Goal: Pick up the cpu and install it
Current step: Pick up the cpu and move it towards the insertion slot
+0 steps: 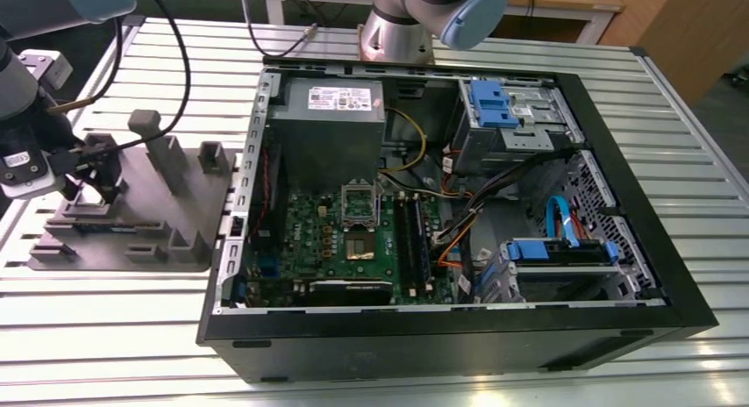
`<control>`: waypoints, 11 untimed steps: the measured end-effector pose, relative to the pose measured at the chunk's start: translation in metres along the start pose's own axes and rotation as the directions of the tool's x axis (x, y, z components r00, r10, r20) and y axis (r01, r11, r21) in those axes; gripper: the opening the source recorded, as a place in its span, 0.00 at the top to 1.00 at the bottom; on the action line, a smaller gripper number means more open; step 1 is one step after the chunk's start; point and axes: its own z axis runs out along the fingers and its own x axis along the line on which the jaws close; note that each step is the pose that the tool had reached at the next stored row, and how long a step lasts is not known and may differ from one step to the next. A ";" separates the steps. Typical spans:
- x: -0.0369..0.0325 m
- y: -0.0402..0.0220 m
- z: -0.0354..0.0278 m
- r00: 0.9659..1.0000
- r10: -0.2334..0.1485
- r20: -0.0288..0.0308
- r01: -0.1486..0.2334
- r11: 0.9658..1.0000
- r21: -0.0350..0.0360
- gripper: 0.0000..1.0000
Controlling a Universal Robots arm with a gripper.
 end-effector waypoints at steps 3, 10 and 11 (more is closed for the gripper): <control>0.0000 0.0000 0.0000 1.000 0.000 0.001 0.000 1.000 0.000 0.43; 0.0000 0.0000 0.0000 1.000 0.000 0.001 0.000 1.000 0.000 0.52; 0.0000 0.0000 0.0000 1.000 0.000 0.001 0.000 1.000 0.000 0.53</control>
